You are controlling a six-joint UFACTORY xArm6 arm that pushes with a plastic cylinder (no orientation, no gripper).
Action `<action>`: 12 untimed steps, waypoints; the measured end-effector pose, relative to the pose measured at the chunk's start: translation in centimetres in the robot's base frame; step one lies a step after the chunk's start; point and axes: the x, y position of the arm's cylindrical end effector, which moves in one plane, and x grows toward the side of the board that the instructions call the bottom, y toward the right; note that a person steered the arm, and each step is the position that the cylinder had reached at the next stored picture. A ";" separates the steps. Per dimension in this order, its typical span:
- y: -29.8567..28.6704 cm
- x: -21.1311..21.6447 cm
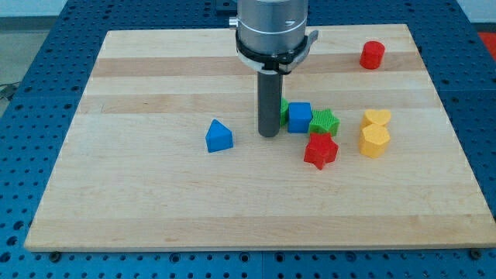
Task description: Form a triangle with green blocks and blue cube
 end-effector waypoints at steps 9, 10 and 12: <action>2.6 3.0; -2.7 3.5; -4.7 -3.6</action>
